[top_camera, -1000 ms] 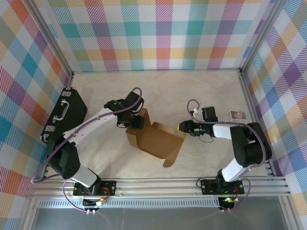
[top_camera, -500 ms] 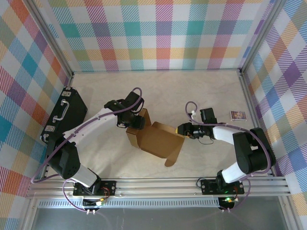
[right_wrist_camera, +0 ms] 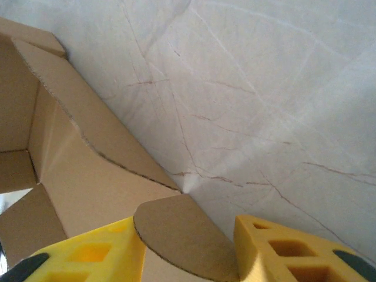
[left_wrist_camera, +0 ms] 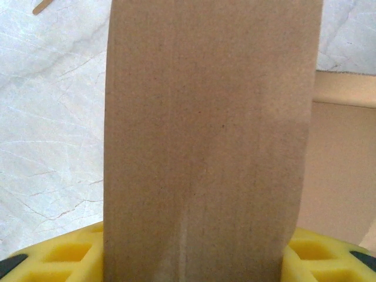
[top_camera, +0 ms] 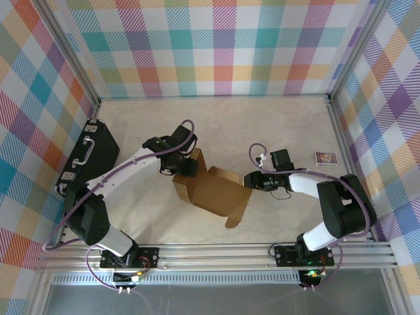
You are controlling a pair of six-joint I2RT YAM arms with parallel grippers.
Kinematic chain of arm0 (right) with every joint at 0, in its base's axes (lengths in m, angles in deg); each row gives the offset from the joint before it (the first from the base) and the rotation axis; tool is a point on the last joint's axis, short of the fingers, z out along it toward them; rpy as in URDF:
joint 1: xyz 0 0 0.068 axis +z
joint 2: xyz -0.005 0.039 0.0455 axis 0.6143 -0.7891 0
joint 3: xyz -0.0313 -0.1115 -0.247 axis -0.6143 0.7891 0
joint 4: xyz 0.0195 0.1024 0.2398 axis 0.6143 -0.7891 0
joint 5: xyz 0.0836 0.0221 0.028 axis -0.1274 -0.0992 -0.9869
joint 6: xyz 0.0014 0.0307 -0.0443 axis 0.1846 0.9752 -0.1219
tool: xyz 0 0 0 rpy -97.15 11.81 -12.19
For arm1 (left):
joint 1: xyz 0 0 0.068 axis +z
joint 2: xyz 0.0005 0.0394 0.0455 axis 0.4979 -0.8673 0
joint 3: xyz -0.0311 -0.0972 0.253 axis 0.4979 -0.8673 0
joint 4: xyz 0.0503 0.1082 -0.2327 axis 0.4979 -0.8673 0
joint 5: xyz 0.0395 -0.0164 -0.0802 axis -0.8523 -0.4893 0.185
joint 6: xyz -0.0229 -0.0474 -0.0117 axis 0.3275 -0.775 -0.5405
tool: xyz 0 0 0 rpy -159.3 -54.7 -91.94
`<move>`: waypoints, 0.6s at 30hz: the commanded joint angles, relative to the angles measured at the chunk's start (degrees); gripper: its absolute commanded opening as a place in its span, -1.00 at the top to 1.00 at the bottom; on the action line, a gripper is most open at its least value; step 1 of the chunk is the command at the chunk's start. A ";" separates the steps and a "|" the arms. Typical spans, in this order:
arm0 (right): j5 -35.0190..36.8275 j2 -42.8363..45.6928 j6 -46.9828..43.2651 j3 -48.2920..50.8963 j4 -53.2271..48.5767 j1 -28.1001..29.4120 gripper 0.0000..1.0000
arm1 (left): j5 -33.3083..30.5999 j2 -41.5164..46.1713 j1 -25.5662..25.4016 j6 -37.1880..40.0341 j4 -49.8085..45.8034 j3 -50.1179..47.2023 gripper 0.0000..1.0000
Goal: Fold the paper box
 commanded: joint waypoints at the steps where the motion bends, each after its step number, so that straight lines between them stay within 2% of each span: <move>1: 1.32 -0.54 -2.73 -1.68 -1.76 1.39 0.36 | 0.28 -0.61 0.13 -0.12 -1.24 -0.17 -0.03; 6: 0.90 5.56 -6.27 -1.29 -0.35 3.38 0.66 | 0.36 -0.78 0.18 -0.11 -1.28 -0.25 -0.03; 9: -0.29 9.76 -7.14 -1.27 0.32 3.89 0.75 | 0.45 -0.97 0.13 -0.12 -1.10 -0.26 -0.03; 14: -3.71 12.70 -6.09 -2.85 0.65 3.88 0.70 | 0.53 -1.06 0.12 -0.12 -1.17 -0.17 -0.03; 18: -9.12 9.65 -3.02 -2.79 4.77 3.88 0.61 | 0.79 -1.07 0.12 -0.12 -1.09 -0.17 -0.03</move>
